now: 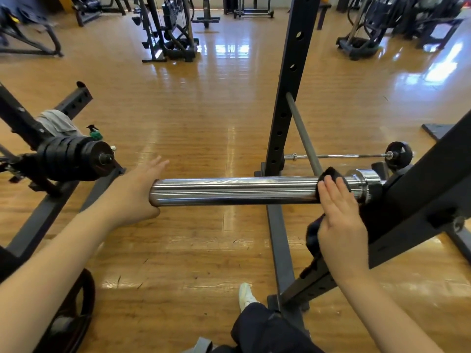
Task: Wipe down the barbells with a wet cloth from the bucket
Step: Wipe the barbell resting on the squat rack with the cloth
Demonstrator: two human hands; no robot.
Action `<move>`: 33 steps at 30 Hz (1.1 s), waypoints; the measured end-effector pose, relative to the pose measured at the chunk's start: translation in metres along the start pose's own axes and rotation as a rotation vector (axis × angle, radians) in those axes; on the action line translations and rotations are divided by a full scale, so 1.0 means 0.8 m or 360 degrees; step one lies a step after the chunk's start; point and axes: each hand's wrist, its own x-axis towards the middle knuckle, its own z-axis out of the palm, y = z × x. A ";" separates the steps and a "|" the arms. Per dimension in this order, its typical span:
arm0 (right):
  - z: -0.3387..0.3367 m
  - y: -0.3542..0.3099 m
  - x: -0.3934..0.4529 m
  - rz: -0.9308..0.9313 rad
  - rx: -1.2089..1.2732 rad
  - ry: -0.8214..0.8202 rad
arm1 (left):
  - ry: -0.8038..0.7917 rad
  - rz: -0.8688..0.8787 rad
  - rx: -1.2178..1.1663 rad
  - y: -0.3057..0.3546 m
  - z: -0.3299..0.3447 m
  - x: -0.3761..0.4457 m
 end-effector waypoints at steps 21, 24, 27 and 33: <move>-0.006 -0.009 0.005 0.0365 0.0056 0.0040 | 0.1160 0.0207 0.0217 -0.013 0.083 -0.004; 0.009 -0.035 0.012 0.0221 0.0109 0.0017 | 0.0977 0.0170 0.0210 -0.011 0.073 -0.003; 0.007 -0.030 0.005 0.0082 0.0123 -0.0055 | 0.0922 0.0195 0.0213 -0.015 0.068 0.001; -0.011 -0.003 0.012 0.0396 0.0165 -0.0001 | 0.1003 0.0184 0.0174 -0.011 0.075 0.000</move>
